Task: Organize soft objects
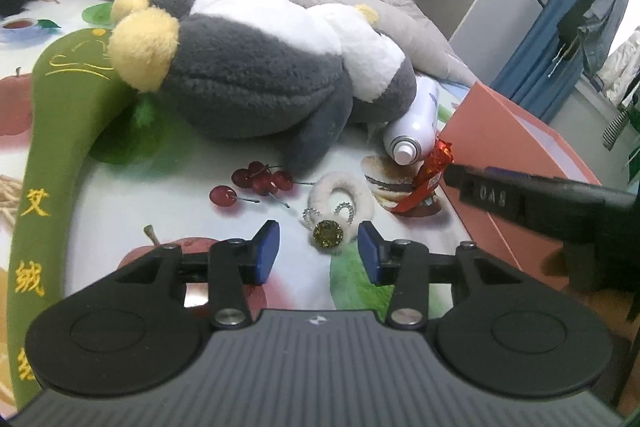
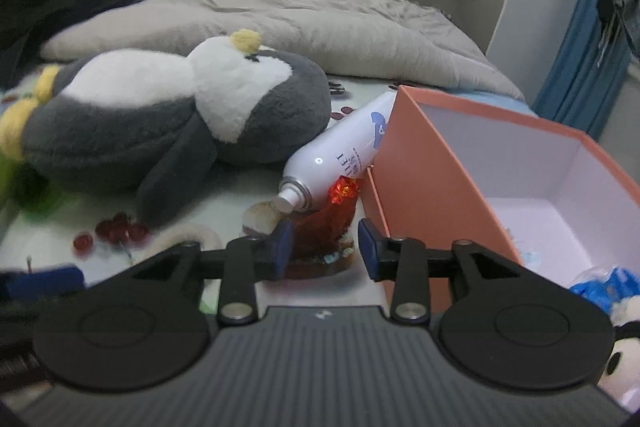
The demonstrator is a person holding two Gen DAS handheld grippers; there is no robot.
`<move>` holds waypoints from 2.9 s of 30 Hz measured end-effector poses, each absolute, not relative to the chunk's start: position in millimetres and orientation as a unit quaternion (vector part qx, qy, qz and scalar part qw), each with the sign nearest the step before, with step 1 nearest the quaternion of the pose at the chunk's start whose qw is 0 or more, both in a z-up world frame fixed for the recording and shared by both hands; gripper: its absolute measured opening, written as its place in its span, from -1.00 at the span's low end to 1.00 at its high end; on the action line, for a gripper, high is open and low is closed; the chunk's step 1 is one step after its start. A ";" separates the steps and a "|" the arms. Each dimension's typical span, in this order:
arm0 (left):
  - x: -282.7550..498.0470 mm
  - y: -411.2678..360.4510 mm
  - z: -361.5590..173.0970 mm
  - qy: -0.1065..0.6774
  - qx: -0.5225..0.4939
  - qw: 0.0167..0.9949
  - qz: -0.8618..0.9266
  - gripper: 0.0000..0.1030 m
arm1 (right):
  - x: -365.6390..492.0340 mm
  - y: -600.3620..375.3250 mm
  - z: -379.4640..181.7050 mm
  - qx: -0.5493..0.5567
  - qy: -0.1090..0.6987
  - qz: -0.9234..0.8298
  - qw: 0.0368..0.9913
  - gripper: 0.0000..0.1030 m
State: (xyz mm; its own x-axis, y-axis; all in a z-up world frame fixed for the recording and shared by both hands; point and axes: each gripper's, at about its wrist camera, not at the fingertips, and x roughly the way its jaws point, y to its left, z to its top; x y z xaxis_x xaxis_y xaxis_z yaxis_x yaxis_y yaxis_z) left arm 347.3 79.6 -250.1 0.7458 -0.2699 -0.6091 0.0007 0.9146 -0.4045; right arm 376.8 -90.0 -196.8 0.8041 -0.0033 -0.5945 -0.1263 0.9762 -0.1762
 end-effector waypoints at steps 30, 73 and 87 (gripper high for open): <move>348.4 59.8 -252.8 0.352 -0.168 0.919 -0.059 -0.57 | 403.9 -96.4 -216.0 -0.060 0.349 0.025 0.935 -0.56; 239.3 34.4 -242.4 0.419 -0.098 0.903 0.022 0.53 | 235.7 -143.9 -201.0 -0.049 0.415 0.135 0.898 -0.56; 254.8 20.7 -247.3 0.420 -0.045 0.906 0.035 -0.34 | 236.1 -148.6 -204.0 -0.048 0.413 0.147 0.898 -0.56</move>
State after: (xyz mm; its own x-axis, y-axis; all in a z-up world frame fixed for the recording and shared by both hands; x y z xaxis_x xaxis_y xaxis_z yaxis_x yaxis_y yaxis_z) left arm 254.8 20.7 -247.3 0.6452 0.0252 -0.7636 -0.1004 0.9936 -0.0520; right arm 236.1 -148.6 -204.0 0.6161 0.2249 -0.7548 -0.3041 0.9520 0.0354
